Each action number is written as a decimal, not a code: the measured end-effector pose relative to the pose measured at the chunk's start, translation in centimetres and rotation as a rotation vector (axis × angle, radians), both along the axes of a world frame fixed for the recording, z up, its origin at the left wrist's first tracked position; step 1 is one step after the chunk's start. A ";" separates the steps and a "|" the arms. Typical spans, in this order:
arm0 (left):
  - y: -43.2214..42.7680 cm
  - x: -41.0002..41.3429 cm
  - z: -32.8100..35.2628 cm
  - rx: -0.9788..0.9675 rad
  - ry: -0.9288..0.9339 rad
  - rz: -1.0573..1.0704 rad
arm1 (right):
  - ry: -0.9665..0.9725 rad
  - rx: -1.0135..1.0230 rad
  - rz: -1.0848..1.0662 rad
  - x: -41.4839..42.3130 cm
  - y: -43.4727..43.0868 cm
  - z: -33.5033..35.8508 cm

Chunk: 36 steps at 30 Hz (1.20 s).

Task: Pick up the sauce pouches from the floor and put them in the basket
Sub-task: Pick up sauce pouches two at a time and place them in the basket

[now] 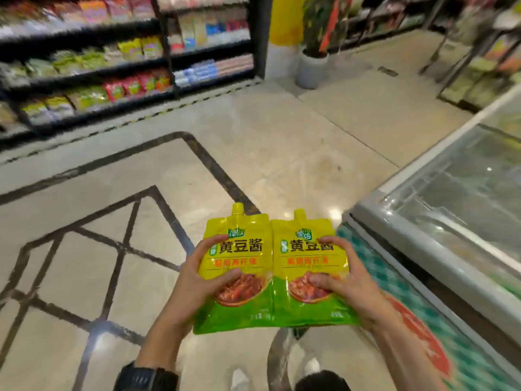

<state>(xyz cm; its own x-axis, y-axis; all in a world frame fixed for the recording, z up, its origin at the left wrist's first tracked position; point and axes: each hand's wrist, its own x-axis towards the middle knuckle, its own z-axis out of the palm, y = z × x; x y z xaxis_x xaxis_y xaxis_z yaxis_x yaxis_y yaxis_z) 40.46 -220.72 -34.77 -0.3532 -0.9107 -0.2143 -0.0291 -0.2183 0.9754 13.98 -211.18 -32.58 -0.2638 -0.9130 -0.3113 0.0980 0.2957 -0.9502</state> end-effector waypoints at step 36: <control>67.7 -48.5 4.3 -0.330 0.080 -1.974 | 0.106 -0.346 -1.993 -1.7 78.1 -0.1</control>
